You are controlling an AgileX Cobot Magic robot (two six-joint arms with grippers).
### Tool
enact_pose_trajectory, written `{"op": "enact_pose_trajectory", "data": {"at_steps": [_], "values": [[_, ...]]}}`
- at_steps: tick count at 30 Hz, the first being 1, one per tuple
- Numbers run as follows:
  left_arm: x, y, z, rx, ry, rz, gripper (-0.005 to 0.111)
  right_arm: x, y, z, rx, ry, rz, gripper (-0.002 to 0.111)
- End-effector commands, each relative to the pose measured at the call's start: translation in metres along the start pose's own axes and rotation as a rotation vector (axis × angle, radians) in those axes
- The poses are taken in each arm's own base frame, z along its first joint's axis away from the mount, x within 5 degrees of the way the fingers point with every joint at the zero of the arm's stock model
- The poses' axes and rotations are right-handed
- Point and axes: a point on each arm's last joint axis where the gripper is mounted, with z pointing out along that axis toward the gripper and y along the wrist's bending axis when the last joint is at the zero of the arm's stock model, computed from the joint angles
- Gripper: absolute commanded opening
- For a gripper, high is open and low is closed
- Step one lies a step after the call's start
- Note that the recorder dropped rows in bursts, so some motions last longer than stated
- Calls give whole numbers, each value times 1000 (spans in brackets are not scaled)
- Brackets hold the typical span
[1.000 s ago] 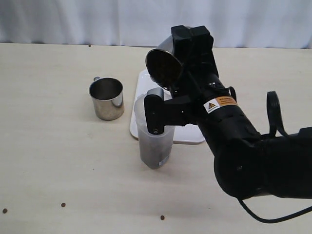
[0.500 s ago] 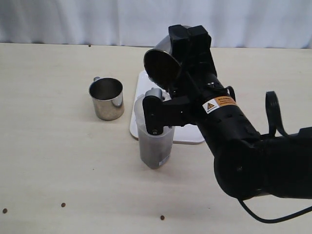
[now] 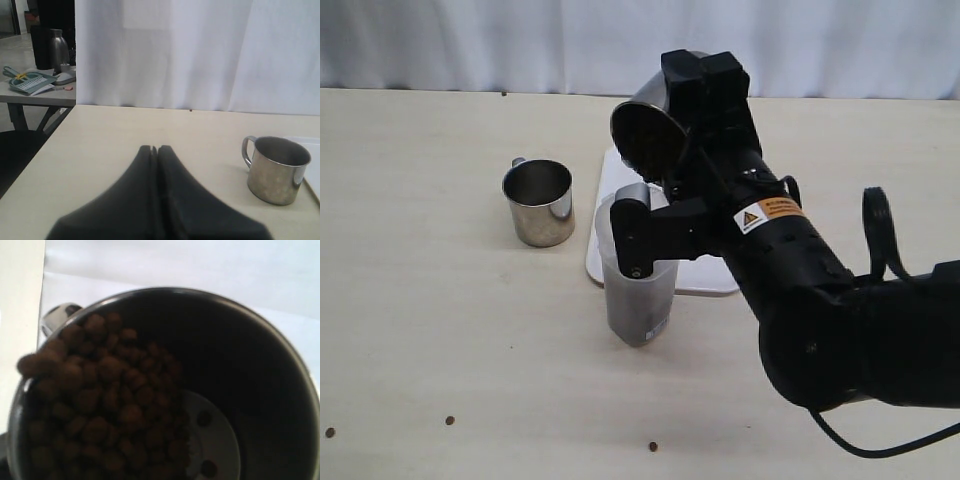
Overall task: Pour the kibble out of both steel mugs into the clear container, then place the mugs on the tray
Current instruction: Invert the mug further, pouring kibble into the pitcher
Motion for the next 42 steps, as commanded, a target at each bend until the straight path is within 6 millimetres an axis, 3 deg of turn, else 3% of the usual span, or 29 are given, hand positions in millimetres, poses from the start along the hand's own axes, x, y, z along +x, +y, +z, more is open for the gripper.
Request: {"op": "enact_pose_trajectory", "data": {"at_steps": [1,6,42], "values": [[0,0,0,7,-9,-6,0,-2,0,2,25,-3,-18,5],[0,0,0,7,-9,-6,0,-4,8,5,28,9,-40,5],[0,0,0,7,-9,-6,0,-6,6,6,102,7,-72,5]]}}
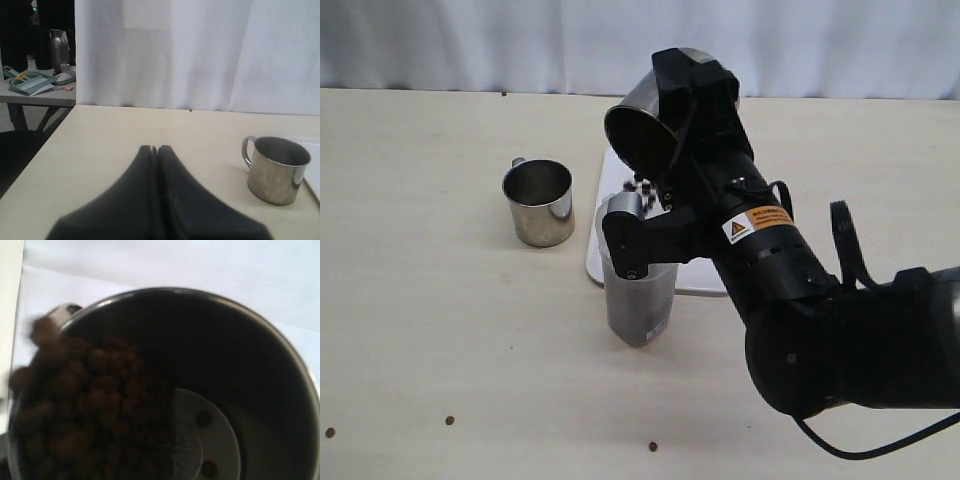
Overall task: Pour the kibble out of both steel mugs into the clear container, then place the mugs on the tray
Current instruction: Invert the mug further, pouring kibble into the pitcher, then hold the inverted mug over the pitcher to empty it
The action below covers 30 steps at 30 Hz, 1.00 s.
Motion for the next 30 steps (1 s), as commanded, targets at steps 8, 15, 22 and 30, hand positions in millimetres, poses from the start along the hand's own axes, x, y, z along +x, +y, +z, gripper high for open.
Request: {"op": "enact_pose_trajectory", "data": {"at_steps": [8,15,22,30], "values": [[0,0,0,7,-9,-6,0,-1,-3,2,71,11,-22,5],[0,0,0,7,-9,-6,0,-1,-3,2,71,11,-22,5],[0,0,0,7,-9,-6,0,-2,-3,2,74,5,-24,5],[0,0,0,7,-9,-6,0,-2,-3,2,74,5,-24,5]]}}
